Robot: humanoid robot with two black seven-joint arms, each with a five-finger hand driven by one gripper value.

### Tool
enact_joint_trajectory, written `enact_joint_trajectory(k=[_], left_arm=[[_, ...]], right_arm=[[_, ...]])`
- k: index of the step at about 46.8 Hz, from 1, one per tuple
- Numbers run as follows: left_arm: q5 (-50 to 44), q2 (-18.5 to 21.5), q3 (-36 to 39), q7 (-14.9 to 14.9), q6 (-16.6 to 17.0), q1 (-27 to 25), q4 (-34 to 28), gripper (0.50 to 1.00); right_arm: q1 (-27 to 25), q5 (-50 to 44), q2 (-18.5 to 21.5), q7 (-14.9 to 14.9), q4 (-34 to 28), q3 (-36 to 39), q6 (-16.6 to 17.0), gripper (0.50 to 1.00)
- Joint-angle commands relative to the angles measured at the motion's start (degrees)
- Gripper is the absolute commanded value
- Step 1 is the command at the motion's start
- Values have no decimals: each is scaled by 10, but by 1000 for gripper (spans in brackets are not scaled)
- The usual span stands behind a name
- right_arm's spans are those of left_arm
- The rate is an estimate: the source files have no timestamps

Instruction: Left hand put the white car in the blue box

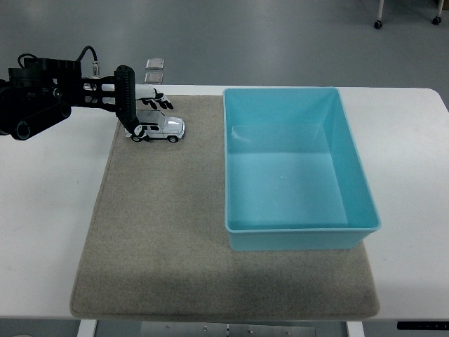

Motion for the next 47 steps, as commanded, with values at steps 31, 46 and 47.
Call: enact_joint_trajectory(k=[31,46,47], left_arm=[[15,-1,0,0,16,-1,10,516],[5,0,-11,0,18,-15,10,516],[4,0,-15,0,18,-17,10,516]], right_arm=[[0,0,0,0,0,0,0,936],[0,0,0,0,0,0,0,936],[0,0,0,0,0,0,0,936]])
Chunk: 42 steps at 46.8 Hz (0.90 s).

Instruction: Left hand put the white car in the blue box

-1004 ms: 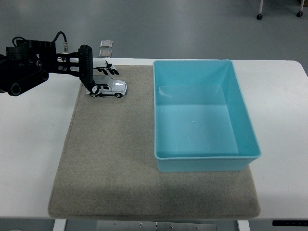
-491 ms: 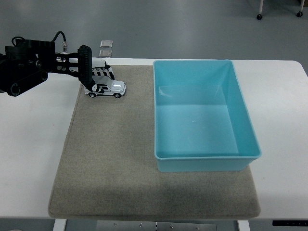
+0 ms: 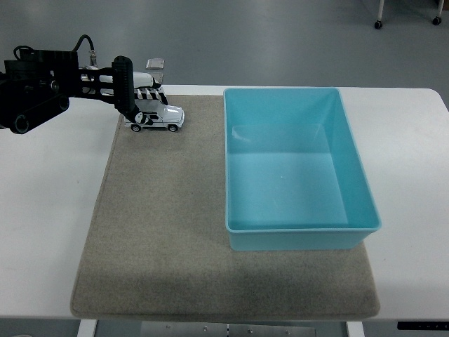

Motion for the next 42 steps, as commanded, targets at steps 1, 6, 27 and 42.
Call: enact_joint_trajectory(k=[1,6,27,42], left_arm=[[-3,1,-9,0,0,-6,0,518],[-2,1,-31,0,0,-9,0,516],[-4,-2,-69,0,-1,-70,-10,527],[-3,-3,-79,0,0,-80,-55,531]], right_arm=[[0,0,0,0,0,0,0,936],[0,0,0,1,0,0,0,936],[0,0,0,0,0,0,0,936],[0,0,0,1,0,0,-1,936]])
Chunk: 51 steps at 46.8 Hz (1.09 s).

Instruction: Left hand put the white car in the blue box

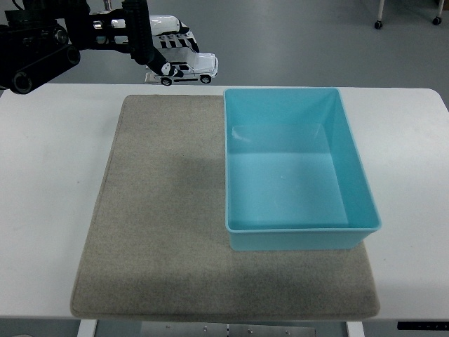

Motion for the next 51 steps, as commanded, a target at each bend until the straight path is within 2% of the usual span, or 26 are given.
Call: enact_joint_trajectory(k=[1,9,21,36,51], left_arm=[[2,-2,-6,0,0,-3,-15,531],[5,-20,-12,0,0,-8,-29,536],[6,-24,-20,0,0,-11,-89,536],[7,-74,-21,0,-5,-5,-97,538],[43,-99,-20,1,0,15,-93,557]], right_arm=[[0,0,0,0,0,0,0,936],[0,0,0,0,0,0,0,936],[0,0,0,0,0,0,0,936],[0,0,0,0,0,0,-1,936],[0,0,0,0,0,0,0,936]])
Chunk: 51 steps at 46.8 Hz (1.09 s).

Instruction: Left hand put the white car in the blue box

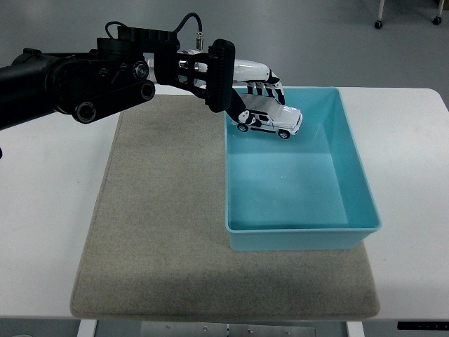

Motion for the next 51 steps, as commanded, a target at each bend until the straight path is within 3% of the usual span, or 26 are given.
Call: enact_joint_trajectory(k=[1,20,24,29,32,51], left_arm=[[19,-7,1,0,0,12,3,570],[30,-22,6,1,0,37,7,598],[30,-25,7,1,0,44,10,677],[28,-30,2,1,1,46,12,878],[26,-30,2,1,1,46,12,913],[23,-30,1,1,0,47,13,936]], right_arm=[[0,0,0,0,0,0,0,936],[0,0,0,0,0,0,0,936],[0,0,0,1,0,0,-1,936],[0,0,0,0,0,0,0,936],[0,0,0,0,0,0,0,936],[0,0,0,0,0,0,-1,936]])
